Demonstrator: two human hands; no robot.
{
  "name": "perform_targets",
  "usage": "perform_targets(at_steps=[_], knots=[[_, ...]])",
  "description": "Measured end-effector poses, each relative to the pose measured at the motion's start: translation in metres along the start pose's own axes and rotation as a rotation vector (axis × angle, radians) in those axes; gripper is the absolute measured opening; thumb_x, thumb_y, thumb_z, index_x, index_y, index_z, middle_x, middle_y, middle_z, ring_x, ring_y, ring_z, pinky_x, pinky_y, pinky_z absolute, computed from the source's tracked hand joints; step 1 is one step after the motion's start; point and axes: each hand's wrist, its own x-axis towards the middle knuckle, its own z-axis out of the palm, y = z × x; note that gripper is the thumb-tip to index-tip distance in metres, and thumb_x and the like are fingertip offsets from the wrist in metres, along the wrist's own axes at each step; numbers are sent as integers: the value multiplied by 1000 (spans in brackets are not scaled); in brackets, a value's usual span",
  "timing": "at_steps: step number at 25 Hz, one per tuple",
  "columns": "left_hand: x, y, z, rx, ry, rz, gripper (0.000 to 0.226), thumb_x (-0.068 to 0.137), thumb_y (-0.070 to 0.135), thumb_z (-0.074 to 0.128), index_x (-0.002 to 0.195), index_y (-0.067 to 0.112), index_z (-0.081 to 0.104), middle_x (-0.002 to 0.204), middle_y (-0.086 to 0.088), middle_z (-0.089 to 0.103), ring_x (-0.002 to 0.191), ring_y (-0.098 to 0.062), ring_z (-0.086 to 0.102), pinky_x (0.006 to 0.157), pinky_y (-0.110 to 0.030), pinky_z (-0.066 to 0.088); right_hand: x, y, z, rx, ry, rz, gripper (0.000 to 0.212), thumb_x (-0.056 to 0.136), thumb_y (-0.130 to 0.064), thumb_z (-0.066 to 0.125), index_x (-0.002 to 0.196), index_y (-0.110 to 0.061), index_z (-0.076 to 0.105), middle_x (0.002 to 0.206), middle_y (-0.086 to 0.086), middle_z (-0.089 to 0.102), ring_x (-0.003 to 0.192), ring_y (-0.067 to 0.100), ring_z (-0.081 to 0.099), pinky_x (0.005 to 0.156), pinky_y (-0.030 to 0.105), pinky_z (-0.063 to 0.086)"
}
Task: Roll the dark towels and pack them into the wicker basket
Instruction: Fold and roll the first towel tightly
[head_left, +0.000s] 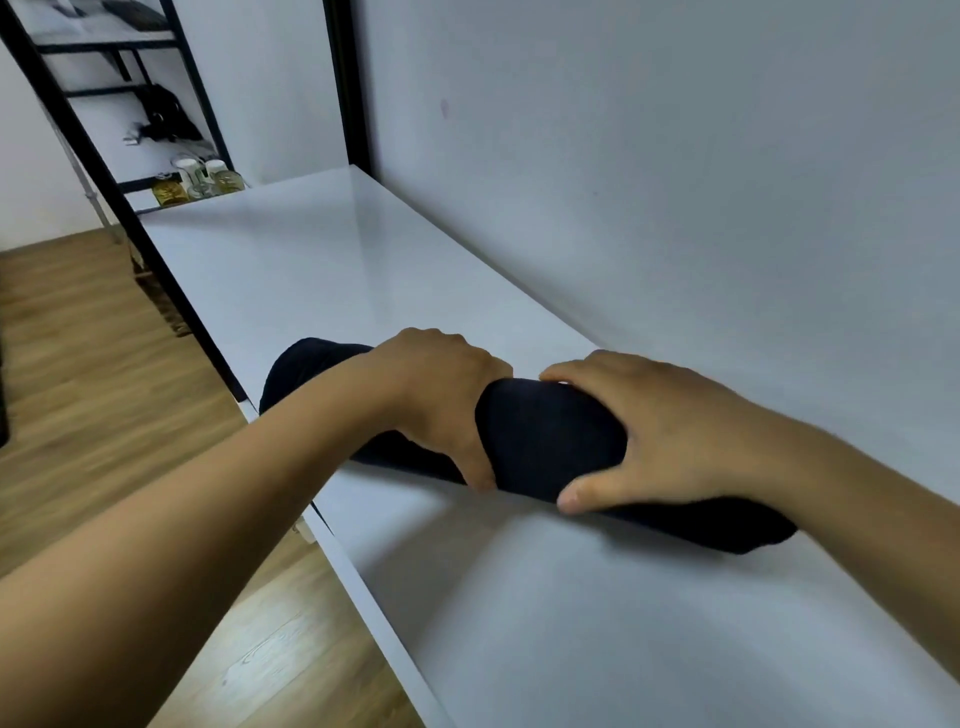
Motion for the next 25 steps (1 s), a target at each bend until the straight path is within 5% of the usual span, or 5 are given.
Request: perform_targets(at_steps=[4,9,12,17,25], knots=[[3,-4,-10,-148,-61,-18,62,46,71,78,96,42,54,87,19,64,83,-8,61,77,-33,52,9,-7,2,-66,-8,1,97,57,-66,79,135,-48,25,111,-16,58,96,16,60,81,38,54],[-20,-3,24,236,433,117,99,58,74,69,142,33,35,132,11,54,121,-19,52,111,-50,30,20,3,-9,319,-176,114,78,55,-59,84,120,-48,42,109,-18,65,96,9,67,86,42,58],[-31,0,44,200,511,60,106,60,63,78,149,27,32,147,-3,45,139,-30,38,116,-61,21,17,-6,6,452,-147,151,78,49,-65,83,116,-47,46,109,-20,66,99,9,67,88,40,56],[-60,16,50,-678,533,-146,72,92,12,55,155,29,25,167,3,3,153,-17,-10,124,-41,7,14,-34,31,598,41,303,85,47,-73,78,119,-39,47,109,-18,64,102,12,64,90,38,54],[-66,31,45,-1018,470,-208,65,101,54,35,158,27,17,166,9,-11,151,-15,-18,120,-35,1,40,-88,47,1080,14,349,95,66,-71,64,143,-23,33,121,1,65,103,21,69,86,41,60]])
